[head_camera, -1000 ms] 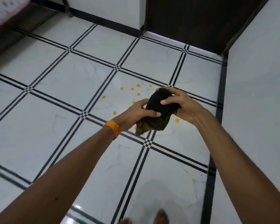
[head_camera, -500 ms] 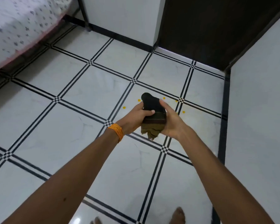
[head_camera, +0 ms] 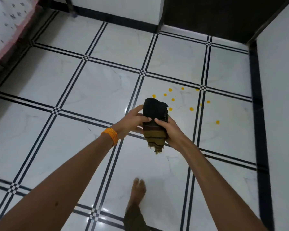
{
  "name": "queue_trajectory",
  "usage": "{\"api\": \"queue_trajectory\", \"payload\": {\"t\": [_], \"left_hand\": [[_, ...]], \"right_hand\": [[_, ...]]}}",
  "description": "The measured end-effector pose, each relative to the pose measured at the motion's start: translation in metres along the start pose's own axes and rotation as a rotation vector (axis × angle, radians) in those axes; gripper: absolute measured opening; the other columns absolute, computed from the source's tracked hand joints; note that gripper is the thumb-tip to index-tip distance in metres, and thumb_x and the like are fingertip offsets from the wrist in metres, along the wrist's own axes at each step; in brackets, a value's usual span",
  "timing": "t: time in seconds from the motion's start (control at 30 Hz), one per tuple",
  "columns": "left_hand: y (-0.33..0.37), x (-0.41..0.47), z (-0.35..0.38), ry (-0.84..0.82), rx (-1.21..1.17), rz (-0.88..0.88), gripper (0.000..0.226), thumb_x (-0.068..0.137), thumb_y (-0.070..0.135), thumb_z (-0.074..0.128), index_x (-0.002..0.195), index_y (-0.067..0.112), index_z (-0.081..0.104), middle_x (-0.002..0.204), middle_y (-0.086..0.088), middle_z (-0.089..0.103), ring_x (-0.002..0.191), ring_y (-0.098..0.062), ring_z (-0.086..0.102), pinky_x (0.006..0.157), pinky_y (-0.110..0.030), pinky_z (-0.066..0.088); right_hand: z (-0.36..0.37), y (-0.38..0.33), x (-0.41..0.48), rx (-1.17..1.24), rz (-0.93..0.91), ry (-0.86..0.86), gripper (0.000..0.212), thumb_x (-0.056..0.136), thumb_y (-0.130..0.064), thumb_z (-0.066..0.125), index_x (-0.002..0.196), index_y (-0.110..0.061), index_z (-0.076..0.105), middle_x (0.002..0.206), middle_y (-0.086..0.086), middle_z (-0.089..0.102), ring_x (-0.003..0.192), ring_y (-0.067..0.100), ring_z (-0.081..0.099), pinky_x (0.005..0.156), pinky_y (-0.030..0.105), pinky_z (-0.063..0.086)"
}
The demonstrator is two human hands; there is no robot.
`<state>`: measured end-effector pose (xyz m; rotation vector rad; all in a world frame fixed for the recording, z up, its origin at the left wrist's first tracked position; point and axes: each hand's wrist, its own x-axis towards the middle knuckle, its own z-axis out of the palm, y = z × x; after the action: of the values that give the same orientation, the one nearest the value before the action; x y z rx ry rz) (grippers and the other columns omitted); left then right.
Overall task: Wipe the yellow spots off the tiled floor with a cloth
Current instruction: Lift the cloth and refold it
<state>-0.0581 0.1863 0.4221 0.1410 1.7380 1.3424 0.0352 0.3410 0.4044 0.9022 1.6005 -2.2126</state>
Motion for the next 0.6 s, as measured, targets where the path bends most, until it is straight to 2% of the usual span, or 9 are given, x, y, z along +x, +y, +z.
{"api": "queue_trajectory", "payload": {"t": [0.2, 0.33, 0.4, 0.47, 0.6], "left_hand": [[-0.097, 0.110, -0.052, -0.015, -0.037, -0.082, 0.037, 0.097, 0.025, 0.064, 0.132, 0.025, 0.057, 0.120, -0.010, 0.069, 0.111, -0.026, 0.068, 0.093, -0.044, 0.059], [-0.182, 0.166, -0.083, -0.131, 0.069, -0.211, 0.025, 0.099, 0.022, 0.060, 0.123, 0.014, 0.057, 0.114, -0.012, 0.068, 0.104, -0.025, 0.069, 0.081, -0.037, 0.061], [-0.224, 0.196, -0.098, -0.211, 0.115, -0.248, 0.026, 0.099, 0.017, 0.059, 0.124, 0.013, 0.054, 0.116, -0.014, 0.067, 0.104, -0.029, 0.070, 0.085, -0.042, 0.062], [-0.263, 0.227, -0.112, -0.278, 0.126, -0.243, 0.031, 0.098, 0.012, 0.060, 0.128, 0.014, 0.051, 0.118, -0.016, 0.068, 0.104, -0.031, 0.071, 0.085, -0.042, 0.062], [-0.311, 0.292, -0.132, -0.255, 0.114, -0.123, 0.039, 0.096, 0.003, 0.062, 0.132, 0.012, 0.049, 0.106, -0.014, 0.069, 0.091, -0.021, 0.074, 0.072, -0.027, 0.061]], "right_hand": [[0.012, 0.076, 0.125, 0.065, 0.025, 0.092, 0.033, 0.102, -0.014, 0.057, 0.128, -0.034, 0.058, 0.114, 0.002, 0.075, 0.104, 0.024, 0.073, 0.077, 0.041, 0.061], [0.008, 0.162, 0.193, 0.068, 0.099, 0.120, 0.041, 0.104, -0.011, 0.050, 0.138, -0.033, 0.052, 0.122, 0.001, 0.072, 0.109, 0.022, 0.070, 0.081, 0.043, 0.061], [0.005, 0.205, 0.229, 0.068, 0.130, 0.145, 0.043, 0.105, -0.010, 0.049, 0.142, -0.032, 0.050, 0.124, 0.002, 0.071, 0.112, 0.024, 0.069, 0.084, 0.045, 0.060], [0.001, 0.245, 0.270, 0.067, 0.133, 0.167, 0.045, 0.105, -0.007, 0.047, 0.143, -0.030, 0.049, 0.125, 0.004, 0.070, 0.112, 0.025, 0.069, 0.081, 0.044, 0.060], [-0.008, 0.289, 0.355, 0.067, 0.066, 0.209, 0.046, 0.103, -0.003, 0.047, 0.142, -0.029, 0.051, 0.122, 0.005, 0.072, 0.107, 0.023, 0.072, 0.075, 0.037, 0.060]]}}
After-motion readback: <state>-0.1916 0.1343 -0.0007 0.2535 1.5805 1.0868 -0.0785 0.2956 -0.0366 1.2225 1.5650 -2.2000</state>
